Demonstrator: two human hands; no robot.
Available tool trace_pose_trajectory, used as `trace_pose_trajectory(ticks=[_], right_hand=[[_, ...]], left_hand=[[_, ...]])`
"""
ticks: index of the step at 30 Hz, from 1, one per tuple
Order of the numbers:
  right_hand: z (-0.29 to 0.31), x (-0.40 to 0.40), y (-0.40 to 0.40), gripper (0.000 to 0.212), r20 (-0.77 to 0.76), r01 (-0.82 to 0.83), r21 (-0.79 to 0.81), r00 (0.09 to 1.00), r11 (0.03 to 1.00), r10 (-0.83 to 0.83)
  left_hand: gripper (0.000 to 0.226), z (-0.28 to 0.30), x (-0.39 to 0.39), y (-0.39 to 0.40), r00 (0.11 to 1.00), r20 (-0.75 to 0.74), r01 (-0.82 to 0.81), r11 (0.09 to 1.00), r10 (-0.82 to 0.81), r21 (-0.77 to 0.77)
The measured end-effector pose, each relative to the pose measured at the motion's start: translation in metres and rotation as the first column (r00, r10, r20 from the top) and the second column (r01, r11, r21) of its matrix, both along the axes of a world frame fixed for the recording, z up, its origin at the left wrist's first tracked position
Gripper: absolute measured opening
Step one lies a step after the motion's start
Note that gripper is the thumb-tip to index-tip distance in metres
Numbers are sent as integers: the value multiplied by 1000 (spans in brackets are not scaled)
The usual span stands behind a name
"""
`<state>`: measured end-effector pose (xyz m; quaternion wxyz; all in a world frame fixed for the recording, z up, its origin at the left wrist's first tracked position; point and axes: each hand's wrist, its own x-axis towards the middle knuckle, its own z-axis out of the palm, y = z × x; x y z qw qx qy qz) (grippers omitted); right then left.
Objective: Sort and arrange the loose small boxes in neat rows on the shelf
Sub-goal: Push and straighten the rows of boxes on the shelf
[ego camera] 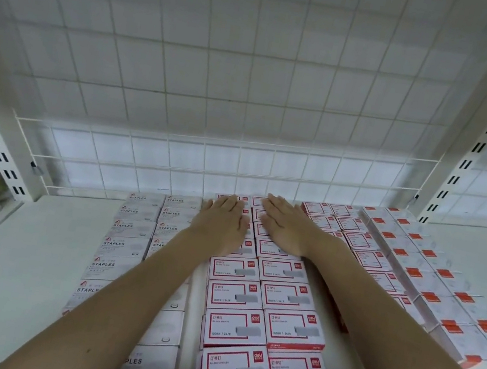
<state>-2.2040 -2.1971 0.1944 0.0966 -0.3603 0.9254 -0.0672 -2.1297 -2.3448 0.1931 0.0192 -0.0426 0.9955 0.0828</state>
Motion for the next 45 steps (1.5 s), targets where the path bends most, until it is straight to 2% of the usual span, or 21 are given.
trace_pose_trajectory(ticks=[5, 8, 12, 19, 23, 27, 29, 35, 38, 40, 42, 45], right_hand=[[6, 13, 8, 55, -45, 17, -21, 999, 1000, -18], [2, 25, 8, 55, -27, -23, 24, 999, 999, 24], [-2, 27, 10, 54, 17, -42, -30, 999, 999, 42], [-4, 18, 11, 53, 19, -78, -6, 997, 997, 78], [-1, 18, 9, 54, 41, -67, -7, 997, 998, 67], [7, 19, 7, 54, 13, -1, -76, 1000, 997, 2], [12, 14, 4, 54, 14, 5, -42, 1000, 999, -4], [12, 4, -12, 50, 90, -74, -42, 993, 996, 77], [13, 3, -6, 49, 68, -108, -16, 992, 994, 108], [15, 4, -2, 49, 61, -95, -67, 993, 993, 99], [15, 4, 0, 50, -25, -62, -75, 998, 995, 60], [14, -6, 8, 48, -176, 7, 57, 984, 998, 3]], left_hand=[[55, 1, 4, -7, 999, 27, 23, 1000, -23, -11], [56, 0, 9, -9, 999, 40, 30, 999, -29, -22], [56, 0, 12, -9, 998, 48, 43, 999, -43, 3], [55, -1, 12, -9, 998, 32, 50, 999, -51, 9], [55, 2, 12, -7, 999, 33, 40, 999, -40, -4], [56, 3, 12, -7, 998, 60, 29, 1000, -29, -5], [56, 2, 11, -6, 997, 66, 27, 1000, -27, 0], [56, -1, 10, -6, 998, 59, 13, 998, -16, 55], [57, -2, 7, -5, 998, 61, 14, 998, -17, 63], [57, -1, 8, -7, 998, 51, 18, 997, -22, 69], [58, 2, 12, -12, 999, 41, -8, 998, 6, 58], [59, 9, 17, -22, 996, 64, -67, 998, 68, -16]])
